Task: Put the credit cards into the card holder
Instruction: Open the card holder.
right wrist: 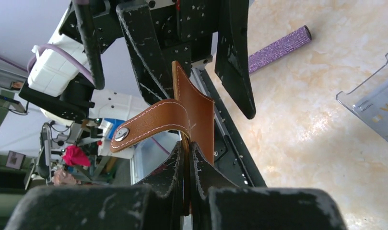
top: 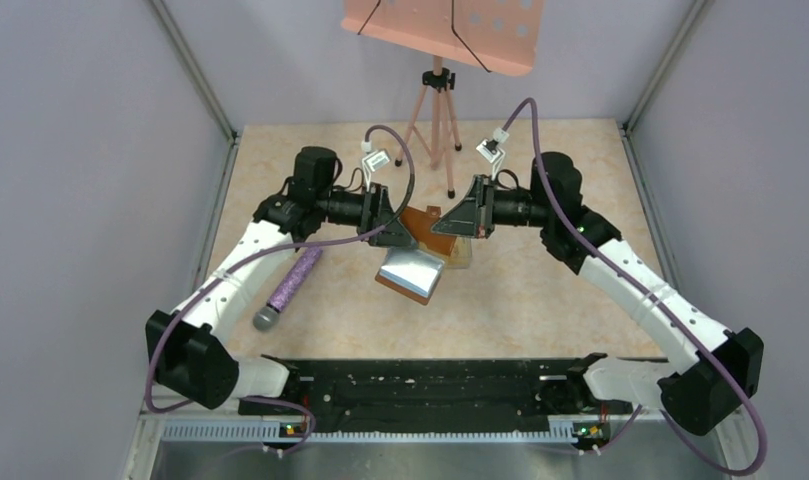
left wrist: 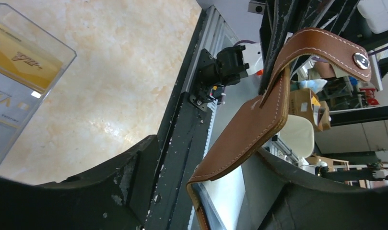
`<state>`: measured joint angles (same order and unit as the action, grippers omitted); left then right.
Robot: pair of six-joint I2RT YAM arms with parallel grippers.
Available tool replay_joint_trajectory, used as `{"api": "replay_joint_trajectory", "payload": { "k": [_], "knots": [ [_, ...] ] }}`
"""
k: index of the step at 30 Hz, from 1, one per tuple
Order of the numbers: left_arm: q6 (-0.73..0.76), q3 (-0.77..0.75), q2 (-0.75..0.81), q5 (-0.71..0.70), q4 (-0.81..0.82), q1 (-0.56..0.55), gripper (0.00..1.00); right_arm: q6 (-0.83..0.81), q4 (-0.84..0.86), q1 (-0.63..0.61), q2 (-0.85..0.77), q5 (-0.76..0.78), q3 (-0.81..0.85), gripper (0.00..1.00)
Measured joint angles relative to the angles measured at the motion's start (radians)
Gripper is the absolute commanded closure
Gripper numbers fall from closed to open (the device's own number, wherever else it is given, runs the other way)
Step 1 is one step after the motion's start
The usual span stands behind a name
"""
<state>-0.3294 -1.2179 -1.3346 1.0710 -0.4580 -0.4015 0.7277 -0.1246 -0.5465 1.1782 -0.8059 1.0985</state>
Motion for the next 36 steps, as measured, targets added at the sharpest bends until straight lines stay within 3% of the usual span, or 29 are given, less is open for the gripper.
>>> {"api": "replay_joint_trajectory", "payload": {
  "k": [5,8,11,16,18,21,26,28,36],
  "knots": [
    [-0.026,0.019,0.000,0.050,0.025,0.000,0.80,0.044,0.027,0.000,0.027,0.008,0.000,1.00],
    [-0.034,0.027,0.002,0.067,0.030,0.005,1.00,0.052,0.021,0.006,0.029,0.027,-0.001,0.79],
    [-0.039,0.030,0.002,0.070,0.039,0.003,1.00,0.062,0.013,0.006,0.031,0.053,-0.005,0.57],
    [-0.052,0.030,0.008,0.065,0.054,0.002,1.00,0.064,0.026,0.006,0.031,0.063,-0.040,0.53],
    [-0.064,0.030,0.015,0.066,0.066,0.002,1.00,0.079,0.043,0.006,0.031,0.058,-0.068,0.61],
    [-0.073,0.030,0.019,0.064,0.077,0.002,0.97,0.109,0.106,0.006,0.031,0.045,-0.114,1.00],
    [-0.078,0.031,0.023,0.053,0.083,0.002,0.56,0.159,0.189,0.006,0.027,0.024,-0.138,1.00],
    [-0.066,0.031,0.032,0.025,0.079,0.002,0.46,0.158,0.190,0.006,0.027,0.026,-0.138,1.00],
    [0.045,0.028,0.134,-0.253,-0.056,0.002,0.46,0.101,0.085,0.006,0.027,0.067,-0.134,1.00]
  ]
}}
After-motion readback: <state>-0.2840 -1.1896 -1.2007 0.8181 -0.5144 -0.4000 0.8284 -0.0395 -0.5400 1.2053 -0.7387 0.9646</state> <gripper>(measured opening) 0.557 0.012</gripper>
